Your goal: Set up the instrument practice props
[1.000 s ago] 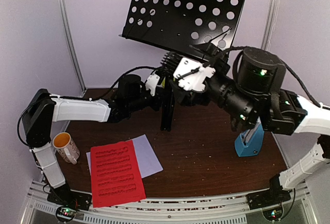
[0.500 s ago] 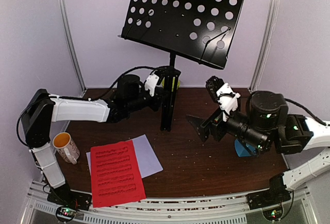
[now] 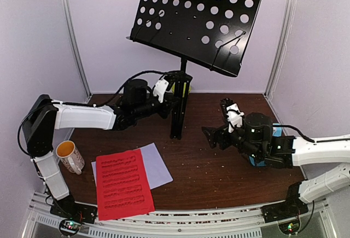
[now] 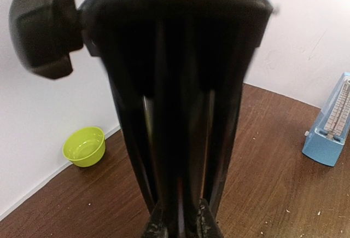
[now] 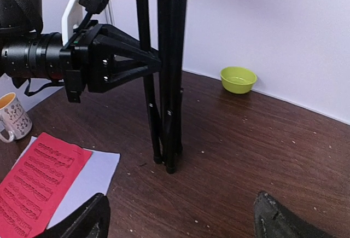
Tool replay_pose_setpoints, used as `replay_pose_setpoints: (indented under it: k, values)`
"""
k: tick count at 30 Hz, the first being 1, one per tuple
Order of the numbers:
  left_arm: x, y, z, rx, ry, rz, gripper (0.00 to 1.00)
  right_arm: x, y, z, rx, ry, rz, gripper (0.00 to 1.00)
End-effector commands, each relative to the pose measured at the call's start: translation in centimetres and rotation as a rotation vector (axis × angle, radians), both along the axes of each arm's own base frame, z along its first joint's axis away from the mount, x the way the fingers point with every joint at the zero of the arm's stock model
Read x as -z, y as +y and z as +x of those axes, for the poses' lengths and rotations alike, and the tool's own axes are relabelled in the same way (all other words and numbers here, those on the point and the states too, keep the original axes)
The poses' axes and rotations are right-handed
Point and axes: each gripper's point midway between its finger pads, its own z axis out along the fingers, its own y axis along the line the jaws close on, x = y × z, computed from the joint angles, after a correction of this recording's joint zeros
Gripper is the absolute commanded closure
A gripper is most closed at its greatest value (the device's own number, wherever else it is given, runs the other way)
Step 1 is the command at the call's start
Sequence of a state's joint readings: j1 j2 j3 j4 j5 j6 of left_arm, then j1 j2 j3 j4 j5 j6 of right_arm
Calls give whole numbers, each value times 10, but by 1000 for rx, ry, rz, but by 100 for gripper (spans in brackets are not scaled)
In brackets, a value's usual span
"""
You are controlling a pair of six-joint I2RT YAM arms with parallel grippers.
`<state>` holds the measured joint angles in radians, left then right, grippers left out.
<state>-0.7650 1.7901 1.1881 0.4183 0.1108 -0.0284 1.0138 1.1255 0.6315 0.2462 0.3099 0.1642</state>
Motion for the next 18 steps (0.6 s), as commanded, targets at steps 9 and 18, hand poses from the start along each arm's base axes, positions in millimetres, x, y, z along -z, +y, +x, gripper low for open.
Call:
replay_pose_setpoints:
  k: [9, 18]
  values:
    - [21, 10, -4, 27, 34, 67, 100, -49, 75, 68, -170, -95, 134, 34]
    - [22, 12, -3, 44, 37, 72, 100, -53, 83, 108, -201, -83, 131, 52]
